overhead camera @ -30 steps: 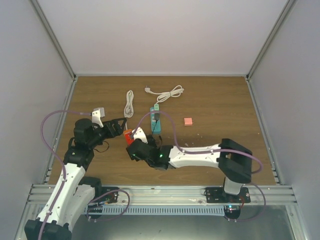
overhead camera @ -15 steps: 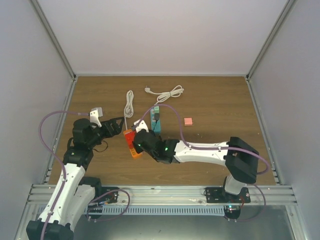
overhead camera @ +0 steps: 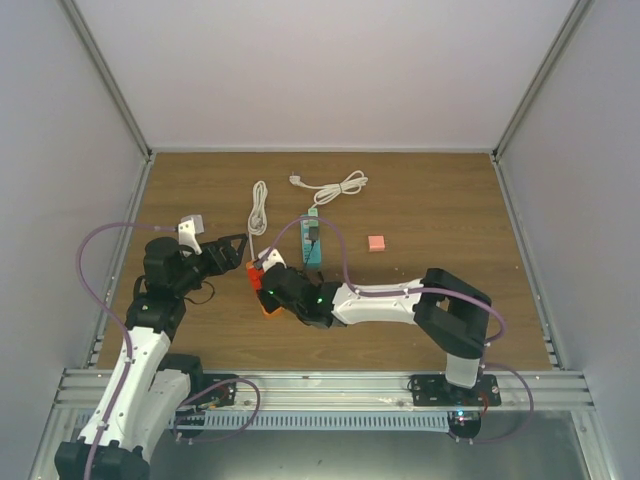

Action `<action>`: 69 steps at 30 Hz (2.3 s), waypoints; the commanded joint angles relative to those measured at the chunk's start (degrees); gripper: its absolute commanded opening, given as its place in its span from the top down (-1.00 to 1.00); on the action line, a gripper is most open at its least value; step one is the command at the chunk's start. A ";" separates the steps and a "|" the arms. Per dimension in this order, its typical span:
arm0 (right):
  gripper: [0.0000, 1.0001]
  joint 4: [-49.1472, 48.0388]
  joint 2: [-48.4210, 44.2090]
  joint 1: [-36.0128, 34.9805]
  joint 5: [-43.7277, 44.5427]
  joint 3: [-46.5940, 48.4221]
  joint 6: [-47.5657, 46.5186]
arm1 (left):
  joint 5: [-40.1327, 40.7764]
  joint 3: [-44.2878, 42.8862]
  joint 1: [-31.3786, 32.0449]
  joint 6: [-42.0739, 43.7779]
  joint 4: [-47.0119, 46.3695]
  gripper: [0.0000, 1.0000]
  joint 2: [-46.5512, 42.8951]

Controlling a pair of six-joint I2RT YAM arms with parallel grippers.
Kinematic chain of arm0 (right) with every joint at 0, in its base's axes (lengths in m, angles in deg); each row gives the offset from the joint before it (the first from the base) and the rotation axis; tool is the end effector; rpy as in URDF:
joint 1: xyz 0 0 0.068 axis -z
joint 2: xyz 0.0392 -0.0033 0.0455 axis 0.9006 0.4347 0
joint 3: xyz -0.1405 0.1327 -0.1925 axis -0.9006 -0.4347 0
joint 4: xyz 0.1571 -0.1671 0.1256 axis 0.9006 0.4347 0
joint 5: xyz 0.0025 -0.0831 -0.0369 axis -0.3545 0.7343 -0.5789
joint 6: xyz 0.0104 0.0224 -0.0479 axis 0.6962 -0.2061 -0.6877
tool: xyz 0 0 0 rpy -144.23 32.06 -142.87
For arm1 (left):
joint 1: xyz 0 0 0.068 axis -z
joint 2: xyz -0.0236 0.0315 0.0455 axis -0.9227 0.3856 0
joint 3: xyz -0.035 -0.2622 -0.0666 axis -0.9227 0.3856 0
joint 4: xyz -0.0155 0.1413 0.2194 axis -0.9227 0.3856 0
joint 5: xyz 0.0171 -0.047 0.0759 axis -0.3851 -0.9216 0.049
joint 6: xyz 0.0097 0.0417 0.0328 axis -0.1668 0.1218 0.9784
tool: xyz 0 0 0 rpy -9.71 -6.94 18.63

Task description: Insert the plug

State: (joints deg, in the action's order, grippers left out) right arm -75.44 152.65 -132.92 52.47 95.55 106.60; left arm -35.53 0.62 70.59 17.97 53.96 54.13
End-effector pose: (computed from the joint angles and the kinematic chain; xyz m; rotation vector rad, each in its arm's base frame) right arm 0.1578 0.3709 0.1884 -0.6119 2.1305 0.5631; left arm 0.1652 -0.0239 0.2673 -0.2072 1.9883 -0.8037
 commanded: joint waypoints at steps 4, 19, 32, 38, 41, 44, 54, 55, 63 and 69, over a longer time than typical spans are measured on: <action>0.99 1.35 1.54 0.48 -2.80 -0.83 0.66 | -1.38 0.88 -0.63 -0.48 -3.15 -0.98 -0.15; -0.99 13.26 -24.45 11.49 8.48 -11.91 4.53 | -3.73 1.07 -0.89 -0.27 -3.77 -0.98 1.23; -0.99 18.41 -21.12 37.68 -3.13 -17.29 4.03 | -10.95 1.87 0.25 1.18 -8.45 -0.67 4.65; -0.82 17.77 -10.48 38.87 -2.73 -13.50 2.24 | -10.22 2.03 0.26 1.18 -8.40 -0.69 5.54; -0.69 17.04 -9.34 39.87 -2.24 -12.06 1.76 | -10.64 1.95 0.27 1.18 -8.48 -0.69 5.98; -0.55 16.02 -8.99 40.61 -3.21 -11.63 1.47 | -10.75 1.93 0.29 1.18 -8.41 -0.69 5.90; -0.41 15.06 -3.23 41.06 -5.24 -8.27 0.89 | -11.27 1.95 0.27 1.10 -8.69 -0.70 5.68; -0.39 15.24 -2.96 41.15 -5.12 -7.85 0.86 | -11.24 1.94 0.22 1.10 -8.67 -0.70 5.65; -0.16 15.31 -0.85 41.44 -4.45 -7.21 0.96 | -11.29 2.04 0.26 1.10 -8.81 -0.70 5.81; 0.12 15.26 -0.71 41.44 -3.72 -7.18 1.05 | -11.23 2.11 0.31 1.12 -8.93 -0.70 6.03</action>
State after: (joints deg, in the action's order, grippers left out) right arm -60.77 150.77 -92.20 48.01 87.79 107.72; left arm -46.09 2.13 70.61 18.51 48.36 60.18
